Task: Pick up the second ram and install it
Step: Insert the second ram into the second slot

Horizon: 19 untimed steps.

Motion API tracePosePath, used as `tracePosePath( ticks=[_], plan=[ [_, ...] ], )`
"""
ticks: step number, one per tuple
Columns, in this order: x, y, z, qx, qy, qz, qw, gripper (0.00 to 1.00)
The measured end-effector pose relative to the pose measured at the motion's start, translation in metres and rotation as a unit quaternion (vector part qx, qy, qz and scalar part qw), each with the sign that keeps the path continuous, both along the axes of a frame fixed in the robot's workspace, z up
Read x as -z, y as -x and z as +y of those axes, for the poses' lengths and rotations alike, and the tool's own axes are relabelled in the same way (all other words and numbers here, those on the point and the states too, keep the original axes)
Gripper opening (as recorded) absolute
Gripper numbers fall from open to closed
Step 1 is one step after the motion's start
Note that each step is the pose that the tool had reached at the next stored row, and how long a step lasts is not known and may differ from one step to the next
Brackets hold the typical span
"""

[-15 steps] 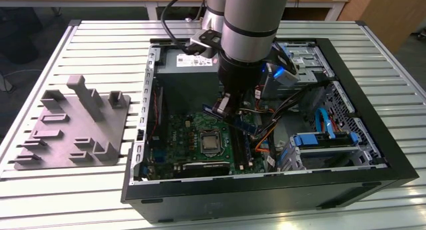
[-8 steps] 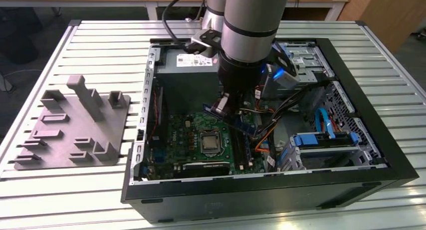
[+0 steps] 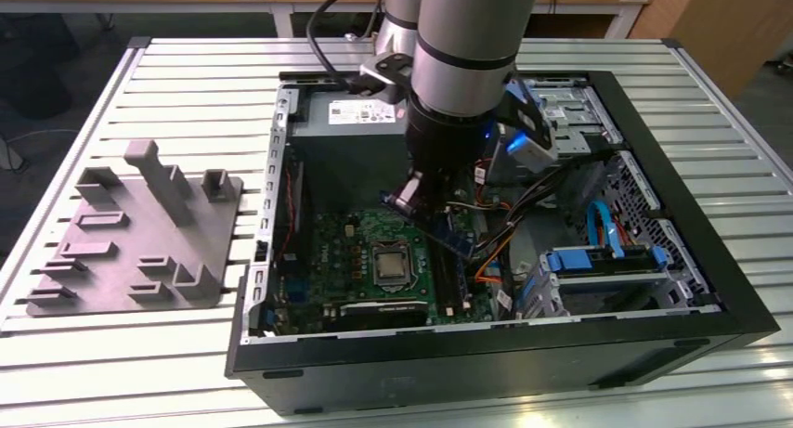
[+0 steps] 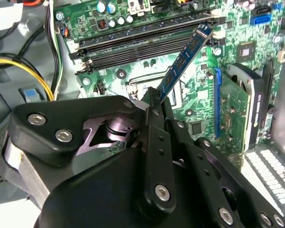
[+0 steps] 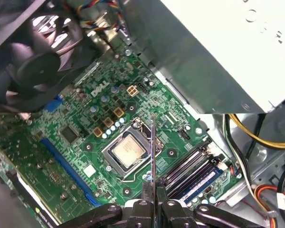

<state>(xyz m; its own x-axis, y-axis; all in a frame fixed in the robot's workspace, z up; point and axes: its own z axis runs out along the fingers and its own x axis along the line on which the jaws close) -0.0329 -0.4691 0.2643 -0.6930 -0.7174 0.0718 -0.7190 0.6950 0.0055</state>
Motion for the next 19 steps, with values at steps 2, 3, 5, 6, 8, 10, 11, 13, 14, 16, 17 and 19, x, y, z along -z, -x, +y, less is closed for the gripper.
tracePosePath(
  ticks=[2,3,5,6,8,10,11,13,14,16,17,19],
  plan=[
    [0.0001,0.0000,0.0000,0.016,0.0006,0.0000,0.9999,0.14],
    [0.0002,0.0000,0.0000,0.023,0.0008,0.0000,0.9997,0.14],
    [0.0004,0.0000,0.0000,0.038,0.0012,0.0000,0.9993,0.14],
    [0.0005,0.0000,0.0000,0.045,0.0013,0.0000,0.9990,0.14],
    [0.0008,0.0000,0.0000,0.059,0.0013,0.0000,0.9982,0.14],
    [0.0011,0.0000,0.0000,0.073,0.0013,0.0000,0.9973,0.14],
    [0.0013,0.0000,0.0000,0.080,0.0011,0.0000,0.9968,0.14],
    [0.0016,0.0000,-0.0001,0.092,-0.0017,0.0003,0.9958,0.14],
    [0.0018,-0.0001,0.0000,0.097,-0.0040,0.0005,0.9953,0.14],
    [0.0021,0.0000,0.0000,0.107,-0.0088,0.0009,0.9942,0.14],
    [0.0023,0.0000,0.0000,0.112,-0.0103,0.0011,0.9936,0.14],
    [0.0031,0.0000,0.0000,0.133,-0.0105,0.0008,0.9911,0.14]
  ],
)
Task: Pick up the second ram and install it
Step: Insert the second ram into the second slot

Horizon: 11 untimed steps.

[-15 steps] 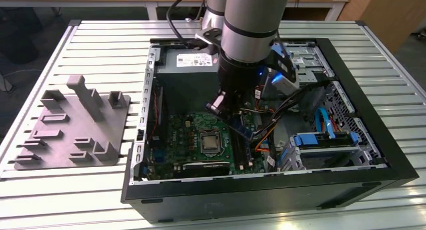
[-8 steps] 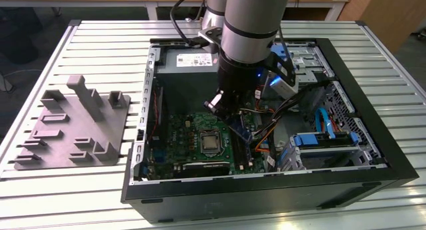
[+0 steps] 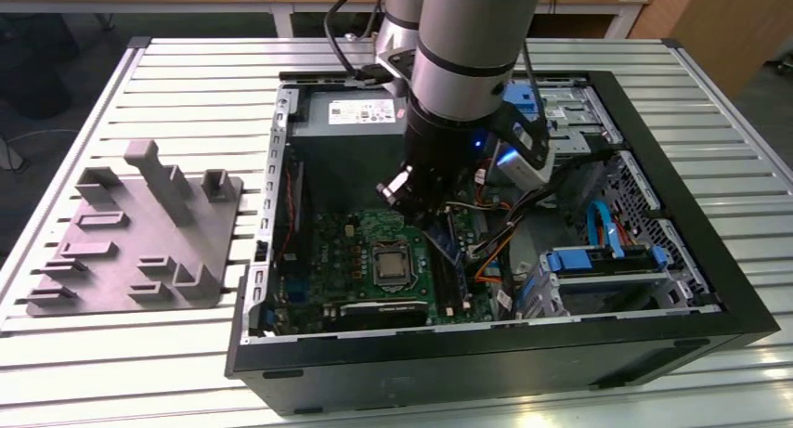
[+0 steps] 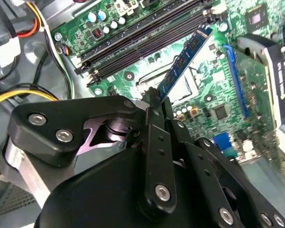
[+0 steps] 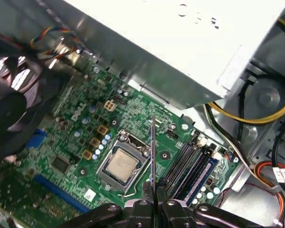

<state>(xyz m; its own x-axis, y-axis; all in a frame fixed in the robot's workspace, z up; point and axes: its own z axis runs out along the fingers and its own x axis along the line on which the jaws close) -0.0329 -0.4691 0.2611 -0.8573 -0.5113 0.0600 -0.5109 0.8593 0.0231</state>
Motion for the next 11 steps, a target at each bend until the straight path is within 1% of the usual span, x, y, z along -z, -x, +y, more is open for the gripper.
tracePosePath(
  ticks=[4,11],
  plan=[
    [0.0009,0.0000,0.0000,0.033,0.0000,0.0000,0.9995,0.14],
    [0.0018,0.0000,0.0000,0.069,0.0000,0.0000,0.9976,0.14]
  ],
)
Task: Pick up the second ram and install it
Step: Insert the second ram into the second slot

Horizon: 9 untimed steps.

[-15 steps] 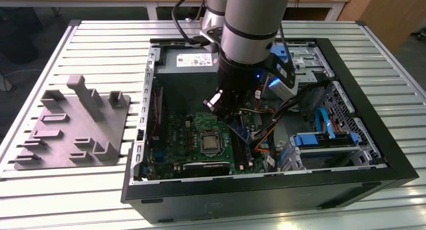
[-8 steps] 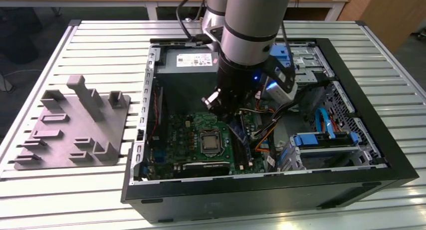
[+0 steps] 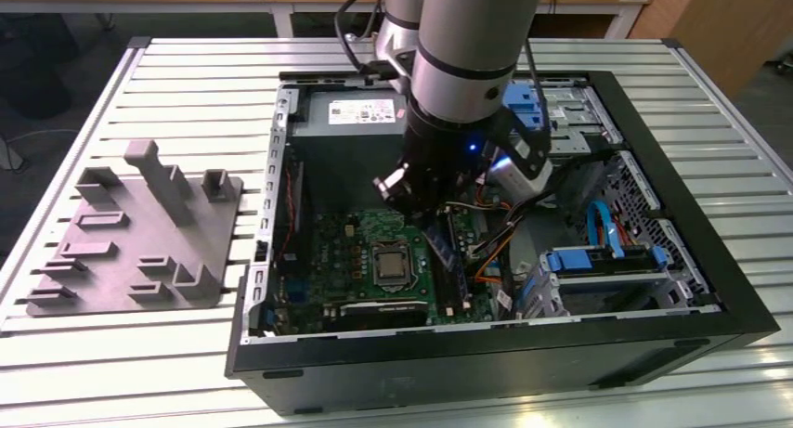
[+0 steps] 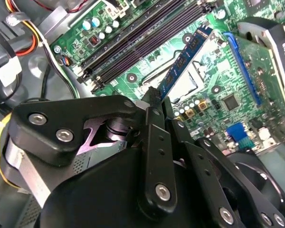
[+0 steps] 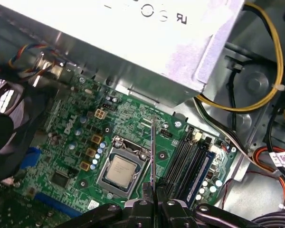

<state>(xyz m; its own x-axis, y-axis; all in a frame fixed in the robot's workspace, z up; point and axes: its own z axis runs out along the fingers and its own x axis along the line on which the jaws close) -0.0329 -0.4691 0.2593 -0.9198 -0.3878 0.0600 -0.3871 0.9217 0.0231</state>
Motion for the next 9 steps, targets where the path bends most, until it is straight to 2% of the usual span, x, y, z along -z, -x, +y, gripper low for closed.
tracePosePath(
  ticks=[9],
  plan=[
    [0.0008,0.0000,0.0000,0.040,0.0000,0.0000,0.9992,0.14]
  ],
)
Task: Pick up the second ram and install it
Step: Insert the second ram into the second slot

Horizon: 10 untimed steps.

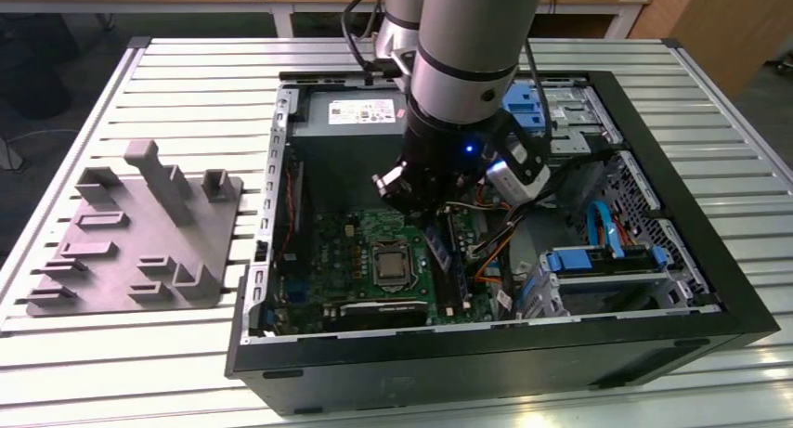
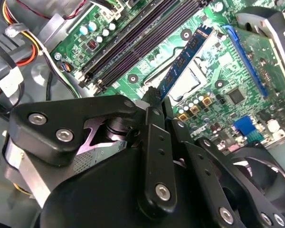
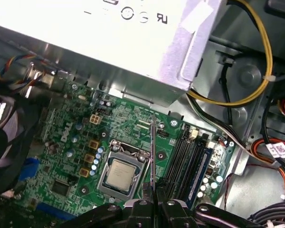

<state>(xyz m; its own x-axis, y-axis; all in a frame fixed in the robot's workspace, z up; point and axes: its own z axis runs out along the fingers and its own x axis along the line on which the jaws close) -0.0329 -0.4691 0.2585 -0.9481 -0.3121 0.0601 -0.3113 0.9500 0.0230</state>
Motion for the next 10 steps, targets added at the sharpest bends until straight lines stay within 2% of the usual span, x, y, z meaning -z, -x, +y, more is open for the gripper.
tracePosePath(
  ticks=[10],
  plan=[
    [0.0006,0.0000,0.0000,0.040,0.0000,0.0000,0.9992,0.14]
  ],
)
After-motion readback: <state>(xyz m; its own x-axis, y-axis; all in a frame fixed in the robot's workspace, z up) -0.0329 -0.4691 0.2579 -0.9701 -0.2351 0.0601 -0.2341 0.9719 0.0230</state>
